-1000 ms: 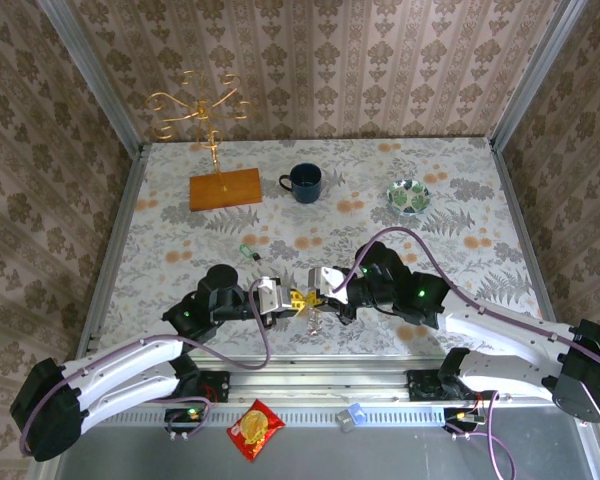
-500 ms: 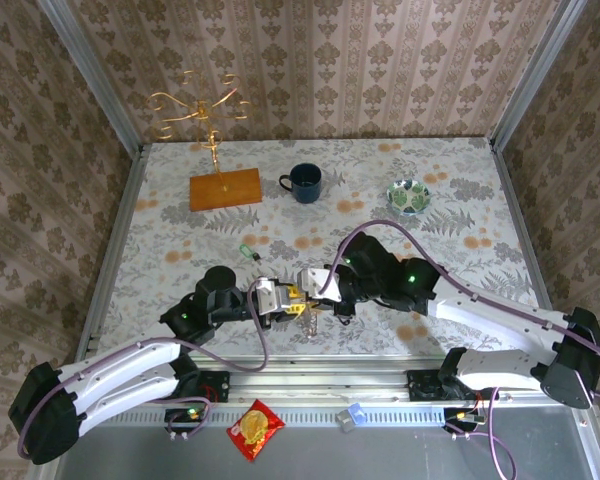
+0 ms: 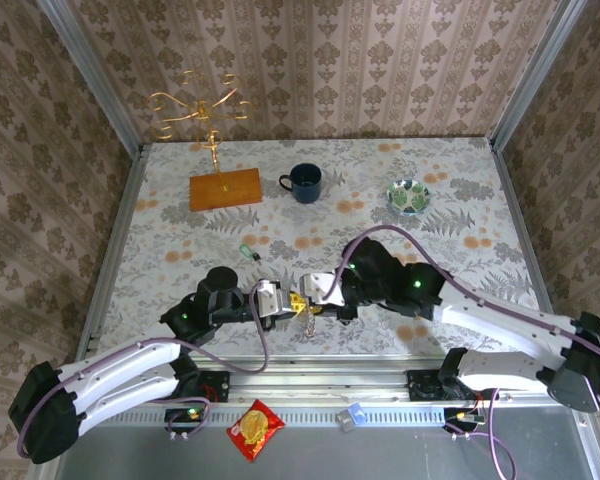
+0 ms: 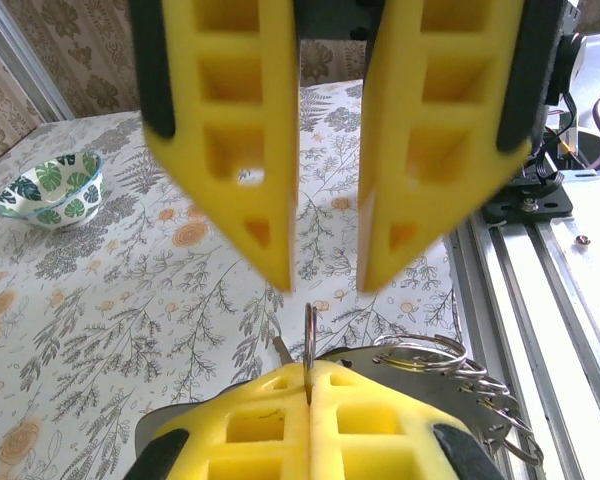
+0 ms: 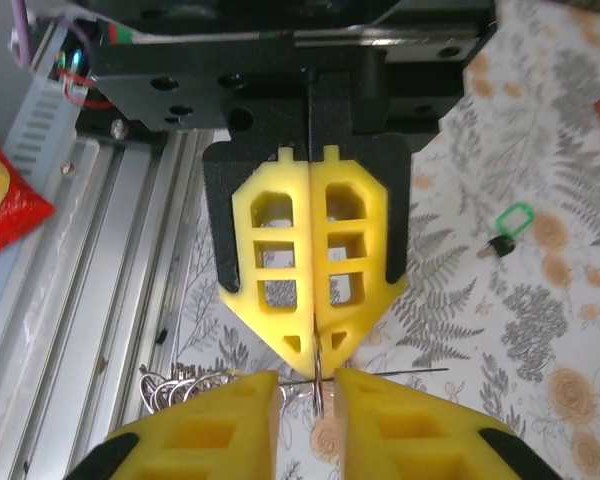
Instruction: Put the keys on the keyring
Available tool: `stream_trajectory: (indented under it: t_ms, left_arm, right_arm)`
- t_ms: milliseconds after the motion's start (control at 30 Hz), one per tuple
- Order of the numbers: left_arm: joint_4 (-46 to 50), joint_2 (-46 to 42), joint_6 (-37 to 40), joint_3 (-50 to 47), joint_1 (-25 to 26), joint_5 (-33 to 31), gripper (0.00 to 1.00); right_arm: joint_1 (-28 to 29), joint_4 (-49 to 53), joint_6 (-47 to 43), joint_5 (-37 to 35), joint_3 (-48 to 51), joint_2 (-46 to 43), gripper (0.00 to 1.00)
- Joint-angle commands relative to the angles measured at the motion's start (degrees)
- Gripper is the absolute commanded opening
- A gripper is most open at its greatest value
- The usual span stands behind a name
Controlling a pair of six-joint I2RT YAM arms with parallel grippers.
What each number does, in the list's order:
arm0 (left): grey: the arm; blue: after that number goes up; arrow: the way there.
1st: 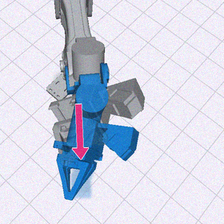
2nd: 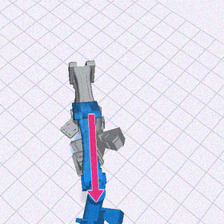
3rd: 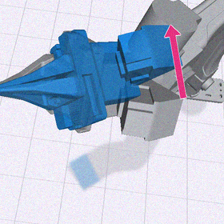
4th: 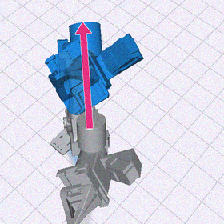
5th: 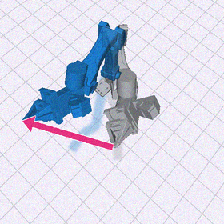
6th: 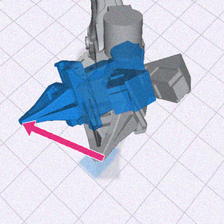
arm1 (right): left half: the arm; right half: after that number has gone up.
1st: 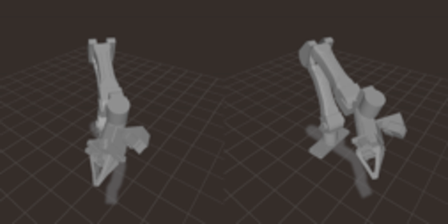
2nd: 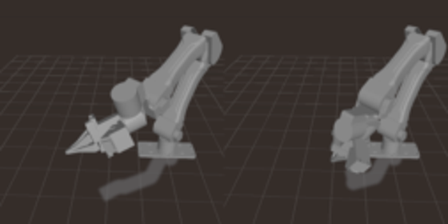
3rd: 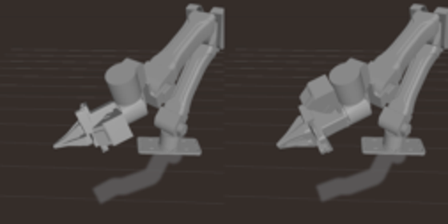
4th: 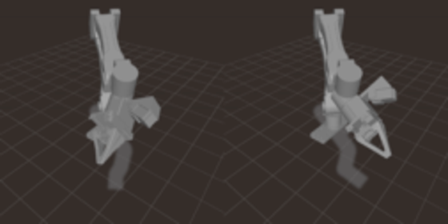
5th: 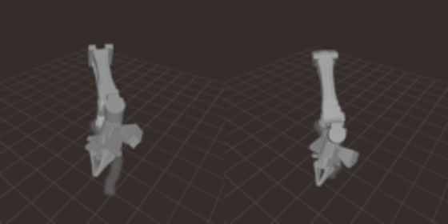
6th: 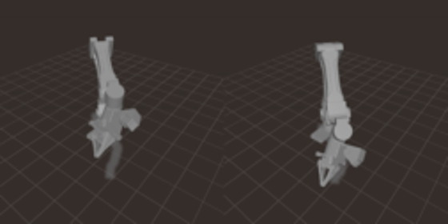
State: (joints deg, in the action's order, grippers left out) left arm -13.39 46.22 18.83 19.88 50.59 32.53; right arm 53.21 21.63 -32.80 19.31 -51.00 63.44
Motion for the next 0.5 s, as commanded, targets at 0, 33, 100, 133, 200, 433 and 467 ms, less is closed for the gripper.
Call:
stream_trajectory:
  t_ms: [0,33,100,133,200,433,467]
  left_arm:
    - [-4.5,-1.4,-1.4,-0.7,0.2,0.3,0.00]
    - [-5.0,-1.4,-1.7,-0.9,0.1,0.4,0.00]
    - [-5.8,-1.3,-2.0,-1.1,0.2,0.6,0.00]
    - [-6.0,-1.3,-2.1,-1.1,0.2,0.7,0.00]
    - [-6.7,-1.2,-2.4,-1.3,0.2,0.8,0.00]
    - [-7.7,-1.0,-3.4,-1.5,0.2,1.4,0.00]
    - [-7.8,-1.0,-3.5,-1.5,0.1,1.4,0.00]
  right_arm:
    - [-1.9,-8.6,3.2,1.5,5.0,-5.3,0.25]
    - [-2.1,-9.6,3.7,1.2,6.2,-6.1,0.25]
    - [-2.1,-10.8,5.0,0.8,7.8,-6.8,0.28]
    - [-2.1,-11.0,5.6,0.9,8.1,-6.7,0.28]
    - [-2.0,-11.3,6.8,1.4,8.5,-6.1,0.29]
    - [-1.7,-14.1,8.2,2.0,8.9,-3.4,0.29]
    - [-1.6,-14.3,8.2,2.1,8.7,-3.0,0.29]
